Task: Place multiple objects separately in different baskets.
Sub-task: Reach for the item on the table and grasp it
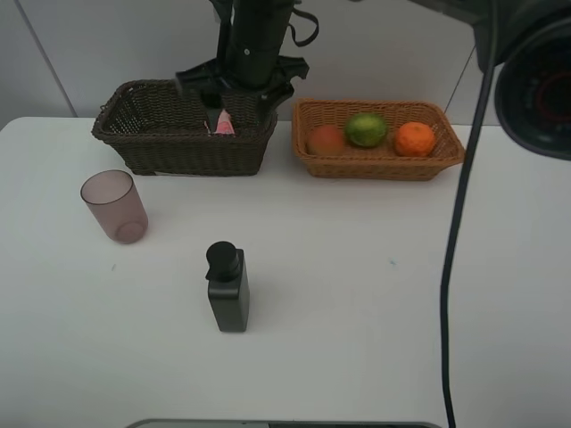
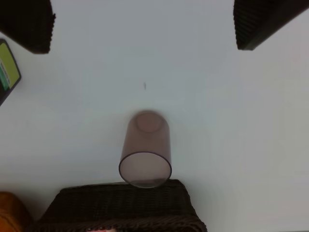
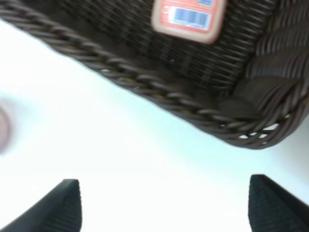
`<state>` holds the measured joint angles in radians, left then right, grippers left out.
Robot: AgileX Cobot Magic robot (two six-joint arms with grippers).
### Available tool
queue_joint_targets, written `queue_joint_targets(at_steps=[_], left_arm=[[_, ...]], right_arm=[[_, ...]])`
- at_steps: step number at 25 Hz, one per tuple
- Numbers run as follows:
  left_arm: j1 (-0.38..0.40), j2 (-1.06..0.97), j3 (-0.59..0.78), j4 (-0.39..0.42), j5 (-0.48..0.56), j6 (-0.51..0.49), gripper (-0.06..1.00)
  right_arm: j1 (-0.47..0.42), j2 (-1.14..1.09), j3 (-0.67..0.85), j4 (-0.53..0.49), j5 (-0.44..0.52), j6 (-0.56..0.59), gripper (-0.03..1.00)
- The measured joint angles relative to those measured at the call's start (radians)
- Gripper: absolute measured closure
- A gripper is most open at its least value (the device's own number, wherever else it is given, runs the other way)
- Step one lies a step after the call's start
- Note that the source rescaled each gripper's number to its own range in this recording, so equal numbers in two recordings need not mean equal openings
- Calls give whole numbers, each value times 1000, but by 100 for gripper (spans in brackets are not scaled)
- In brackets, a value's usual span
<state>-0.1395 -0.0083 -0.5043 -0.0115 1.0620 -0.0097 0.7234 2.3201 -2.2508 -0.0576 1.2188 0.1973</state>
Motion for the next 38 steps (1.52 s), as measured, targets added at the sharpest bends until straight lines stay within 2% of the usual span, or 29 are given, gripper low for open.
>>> queue_joint_targets(at_steps=[3,6,14,20,25,34,38], left_arm=[[0,0,0,0,0,0,-1],[0,0,0,0,0,0,-1],[0,0,0,0,0,0,-1],[0,0,0,0,0,0,-1],[0,0,0,0,0,0,-1],[0,0,0,0,0,0,-1],[0,0,0,0,0,0,-1]], right_arm=[[29,-34,44,-2,-1,9,49],[53,-86,157,-2,-12,36,49],[88,-308,558,0,-209,131,49],[81,-485,769,0,-280,175,49],[-10,-686,958,-1,-321,182,49],[-306,-1176,1302,-64,-322,185,49],[-340,-1435,1408,-90,-296,185,49]])
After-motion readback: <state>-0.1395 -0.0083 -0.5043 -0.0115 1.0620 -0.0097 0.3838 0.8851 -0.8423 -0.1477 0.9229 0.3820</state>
